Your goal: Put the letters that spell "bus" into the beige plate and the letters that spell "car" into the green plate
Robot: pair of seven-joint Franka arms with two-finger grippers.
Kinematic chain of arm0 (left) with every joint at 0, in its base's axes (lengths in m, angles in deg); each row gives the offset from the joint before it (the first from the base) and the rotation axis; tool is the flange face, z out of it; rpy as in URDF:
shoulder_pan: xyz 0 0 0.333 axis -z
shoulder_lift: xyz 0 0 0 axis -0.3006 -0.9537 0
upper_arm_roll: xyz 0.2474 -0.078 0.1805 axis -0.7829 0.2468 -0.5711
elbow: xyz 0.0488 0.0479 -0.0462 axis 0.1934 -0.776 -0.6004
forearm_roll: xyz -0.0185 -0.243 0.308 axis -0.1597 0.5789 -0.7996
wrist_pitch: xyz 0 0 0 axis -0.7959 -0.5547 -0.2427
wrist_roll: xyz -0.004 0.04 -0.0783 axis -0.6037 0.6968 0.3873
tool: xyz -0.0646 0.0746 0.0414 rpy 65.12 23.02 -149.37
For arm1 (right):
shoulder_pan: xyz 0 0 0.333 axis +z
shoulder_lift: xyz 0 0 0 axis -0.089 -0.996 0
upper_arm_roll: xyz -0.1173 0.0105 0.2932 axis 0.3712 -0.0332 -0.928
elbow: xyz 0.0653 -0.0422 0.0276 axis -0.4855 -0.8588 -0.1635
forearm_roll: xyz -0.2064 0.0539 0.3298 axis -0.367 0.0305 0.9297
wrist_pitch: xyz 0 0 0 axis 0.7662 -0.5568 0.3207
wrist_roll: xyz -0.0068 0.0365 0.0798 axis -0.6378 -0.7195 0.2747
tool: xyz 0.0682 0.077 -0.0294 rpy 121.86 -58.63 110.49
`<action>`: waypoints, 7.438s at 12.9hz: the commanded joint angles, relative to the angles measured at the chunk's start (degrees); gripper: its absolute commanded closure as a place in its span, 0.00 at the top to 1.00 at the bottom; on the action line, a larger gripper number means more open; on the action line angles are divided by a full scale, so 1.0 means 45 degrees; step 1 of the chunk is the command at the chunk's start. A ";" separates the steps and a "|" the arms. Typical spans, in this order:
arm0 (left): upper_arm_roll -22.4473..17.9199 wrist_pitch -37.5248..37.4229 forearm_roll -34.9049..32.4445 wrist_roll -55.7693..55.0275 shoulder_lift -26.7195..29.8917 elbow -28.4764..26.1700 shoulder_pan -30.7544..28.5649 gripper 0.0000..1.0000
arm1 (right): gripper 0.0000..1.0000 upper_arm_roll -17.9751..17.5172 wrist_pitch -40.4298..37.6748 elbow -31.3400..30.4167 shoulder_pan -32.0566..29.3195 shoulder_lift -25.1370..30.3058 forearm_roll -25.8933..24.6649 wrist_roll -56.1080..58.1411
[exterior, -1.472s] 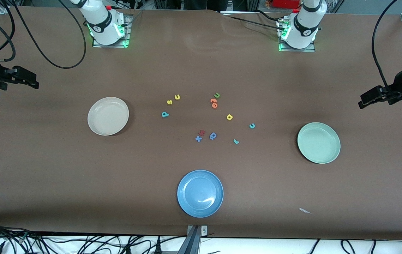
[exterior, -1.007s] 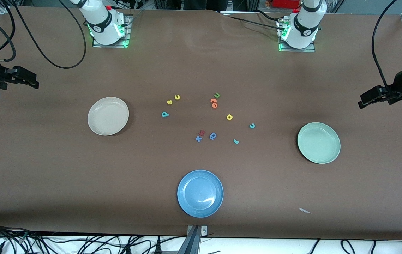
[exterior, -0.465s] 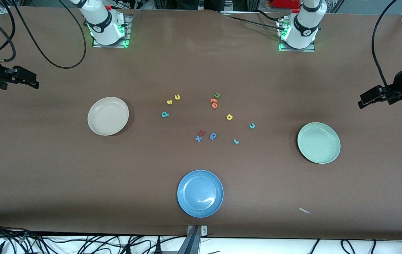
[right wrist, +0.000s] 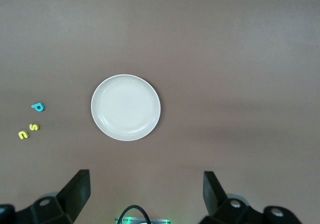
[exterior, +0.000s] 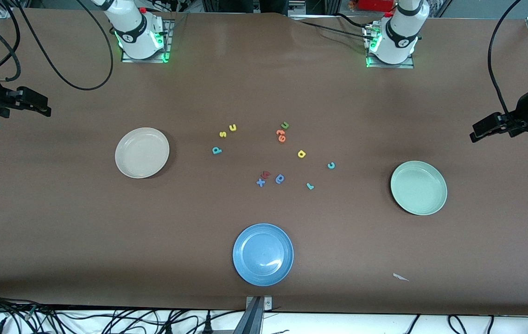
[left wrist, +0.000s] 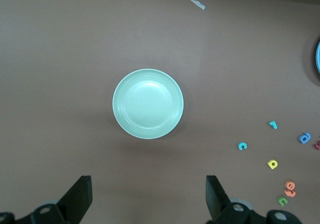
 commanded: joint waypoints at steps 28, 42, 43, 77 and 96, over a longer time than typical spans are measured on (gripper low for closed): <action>0.0076 -0.0266 -0.0221 0.0188 -0.0082 0.0273 -0.0035 1.00 | 1.00 0.0003 -0.0255 0.0207 -0.0004 -0.0100 -0.0216 -0.0114; 0.0076 -0.0286 -0.0221 0.0168 -0.0082 0.0273 -0.0016 1.00 | 1.00 0.0003 -0.0236 0.0207 -0.0004 -0.0100 -0.0216 -0.0114; 0.0076 -0.0286 -0.0221 0.0168 -0.0082 0.0273 -0.0016 1.00 | 1.00 0.0003 -0.0255 0.0207 -0.0004 -0.0100 -0.0216 -0.0114; 0.0076 0.8755 0.0795 -0.2097 -0.4087 -0.5212 0.6037 1.00 | 1.00 0.0335 -0.0860 0.0129 -0.0102 -0.0237 -0.0196 -0.0076; 0.0076 1.3192 0.0443 -0.4596 -0.5102 -0.7444 0.6429 0.89 | 1.00 0.0004 0.0603 0.0013 -0.0004 -0.0393 0.0292 -0.0193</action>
